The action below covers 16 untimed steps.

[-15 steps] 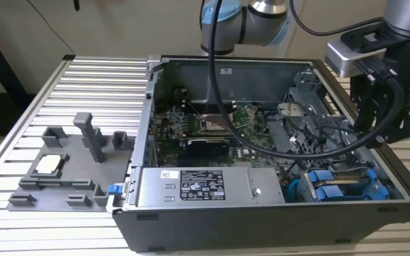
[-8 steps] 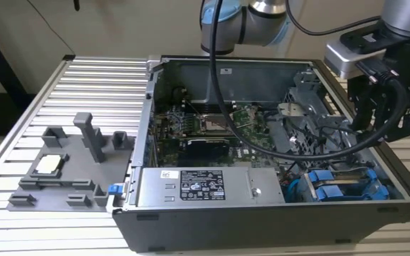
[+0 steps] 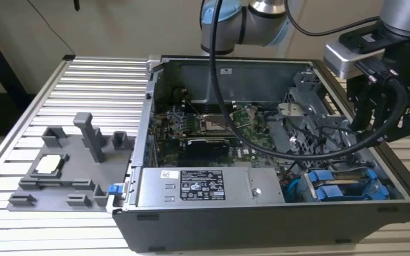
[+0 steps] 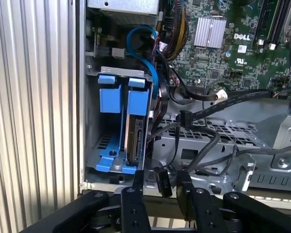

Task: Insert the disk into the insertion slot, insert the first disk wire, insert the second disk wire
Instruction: 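Insert the first disk wire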

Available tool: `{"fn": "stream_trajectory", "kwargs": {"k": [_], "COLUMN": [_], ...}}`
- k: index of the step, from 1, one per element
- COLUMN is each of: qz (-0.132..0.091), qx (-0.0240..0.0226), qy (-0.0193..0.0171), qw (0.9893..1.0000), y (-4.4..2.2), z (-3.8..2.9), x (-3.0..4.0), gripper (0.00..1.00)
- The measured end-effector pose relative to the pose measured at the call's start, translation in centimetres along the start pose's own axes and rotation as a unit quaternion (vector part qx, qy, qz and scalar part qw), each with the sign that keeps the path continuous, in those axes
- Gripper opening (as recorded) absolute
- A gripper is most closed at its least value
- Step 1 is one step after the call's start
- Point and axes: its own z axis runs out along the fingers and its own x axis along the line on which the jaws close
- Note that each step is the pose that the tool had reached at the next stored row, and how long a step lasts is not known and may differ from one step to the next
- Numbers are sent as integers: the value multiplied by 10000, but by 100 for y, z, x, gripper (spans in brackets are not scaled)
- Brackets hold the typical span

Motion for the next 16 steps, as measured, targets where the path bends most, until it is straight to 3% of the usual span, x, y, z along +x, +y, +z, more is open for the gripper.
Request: {"fn": "stream_trajectory", "kwargs": {"k": [11,14,15,16], "qz": [-8,-9,-8,-8], "qx": [47,48,48,49], "qy": [35,36,36,36], "qw": [10000,10000,10000,10000], "y": [1,1,1,1], "z": [19,19,20,20], "x": [-39,-39,-39,-40], "gripper": [40,38,31,31]}}
